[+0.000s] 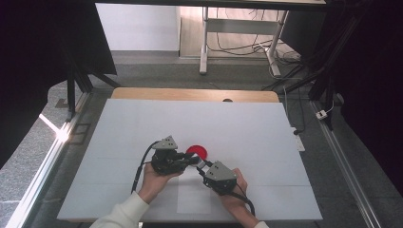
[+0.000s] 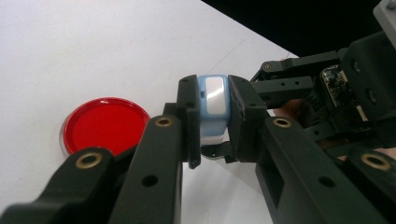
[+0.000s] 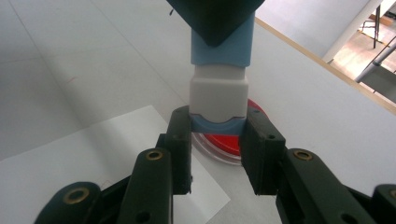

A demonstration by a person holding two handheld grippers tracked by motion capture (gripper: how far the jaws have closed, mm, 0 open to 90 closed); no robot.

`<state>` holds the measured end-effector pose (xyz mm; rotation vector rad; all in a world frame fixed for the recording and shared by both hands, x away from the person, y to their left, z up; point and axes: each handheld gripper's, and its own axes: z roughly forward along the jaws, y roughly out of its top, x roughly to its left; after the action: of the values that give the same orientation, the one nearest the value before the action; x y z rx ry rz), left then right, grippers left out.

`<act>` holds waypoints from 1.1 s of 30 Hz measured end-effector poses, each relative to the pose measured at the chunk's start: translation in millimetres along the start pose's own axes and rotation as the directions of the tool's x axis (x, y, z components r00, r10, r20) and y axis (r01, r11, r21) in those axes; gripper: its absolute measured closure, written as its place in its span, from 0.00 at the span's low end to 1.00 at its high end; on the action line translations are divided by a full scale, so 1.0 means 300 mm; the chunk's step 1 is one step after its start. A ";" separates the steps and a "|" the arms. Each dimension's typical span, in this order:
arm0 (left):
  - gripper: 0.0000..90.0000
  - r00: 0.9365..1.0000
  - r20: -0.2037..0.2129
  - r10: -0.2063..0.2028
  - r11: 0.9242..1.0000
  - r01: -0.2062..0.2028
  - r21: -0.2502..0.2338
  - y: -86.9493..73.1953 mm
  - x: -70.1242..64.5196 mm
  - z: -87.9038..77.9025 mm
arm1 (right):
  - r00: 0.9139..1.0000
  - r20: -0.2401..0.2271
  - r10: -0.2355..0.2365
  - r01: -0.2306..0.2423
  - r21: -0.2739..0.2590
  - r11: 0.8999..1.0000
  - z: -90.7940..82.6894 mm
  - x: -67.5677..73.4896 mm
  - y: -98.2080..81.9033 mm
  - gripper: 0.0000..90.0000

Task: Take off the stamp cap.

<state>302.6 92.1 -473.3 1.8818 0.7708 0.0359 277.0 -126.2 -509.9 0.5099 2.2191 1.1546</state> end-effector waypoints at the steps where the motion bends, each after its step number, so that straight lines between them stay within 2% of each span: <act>1: 0.85 1.000 -0.001 0.002 1.000 -0.002 0.001 0.000 -0.001 0.000 | 1.000 -0.004 -0.003 0.003 -0.005 1.000 0.001 0.000 -0.001 0.73; 3: 0.85 1.000 0.001 -0.001 1.000 0.001 0.003 0.000 -0.001 0.000 | 1.000 -0.003 -0.015 0.015 -0.001 1.000 0.000 0.000 0.000 0.73; 4: 0.85 0.995 -0.101 0.019 0.997 -0.026 -0.066 0.009 -0.001 -0.038 | 0.999 -0.013 -0.036 0.037 0.052 0.998 0.006 0.000 -0.002 0.73; 5: 0.85 0.995 -0.101 0.019 0.997 -0.026 -0.066 0.009 -0.001 -0.038 | 0.999 -0.018 -0.041 0.042 0.076 0.996 0.012 0.000 -0.021 0.73; 6: 0.85 0.995 -0.098 0.001 0.996 -0.009 -0.089 0.018 0.017 -0.071 | 0.999 -0.018 -0.041 0.042 0.076 0.996 0.012 0.000 -0.021 0.73; 7: 0.85 0.997 -0.070 -0.024 0.994 0.016 -0.110 0.021 0.037 -0.098 | 1.000 -0.019 -0.001 0.003 0.074 0.997 0.014 -0.004 -0.043 0.73; 8: 0.85 0.997 -0.064 -0.038 0.992 0.030 -0.119 0.019 0.049 -0.115 | 0.999 -0.030 0.033 -0.031 0.060 0.998 0.009 -0.011 -0.051 0.73; 9: 0.85 0.997 -0.067 -0.040 0.993 0.032 -0.117 0.014 0.054 -0.120 | 0.999 -0.033 0.032 -0.031 0.050 0.998 0.003 -0.012 -0.041 0.73; 11: 0.85 0.998 -0.056 -0.039 0.994 0.033 -0.103 0.008 0.055 -0.109 | 0.999 -0.027 0.026 -0.025 0.027 0.999 -0.005 -0.008 -0.011 0.73; 15: 0.85 0.999 -0.039 -0.009 0.997 0.006 -0.075 0.010 0.032 -0.079 | 0.999 -0.035 0.037 -0.036 0.030 0.999 -0.004 -0.009 -0.015 0.73; 18: 0.85 0.999 -0.032 -0.002 0.998 0.000 -0.068 0.009 0.024 -0.073 | 0.998 -0.040 0.046 -0.045 0.017 0.999 -0.006 -0.015 -0.018 0.73; 26: 0.85 1.000 -0.002 -0.023 0.998 0.023 -0.065 0.004 0.030 -0.067 | 0.998 -0.034 0.062 -0.061 0.018 0.998 -0.010 -0.029 -0.031 0.72; 33: 0.84 1.000 -0.014 -0.024 0.998 0.023 -0.065 0.004 0.032 -0.069 | 0.995 -0.025 0.096 -0.096 0.007 0.995 -0.030 -0.061 -0.052 0.72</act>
<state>303.4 113.8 -466.1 1.8127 0.7926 0.0590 284.1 -150.8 -513.1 0.6135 2.2414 1.2094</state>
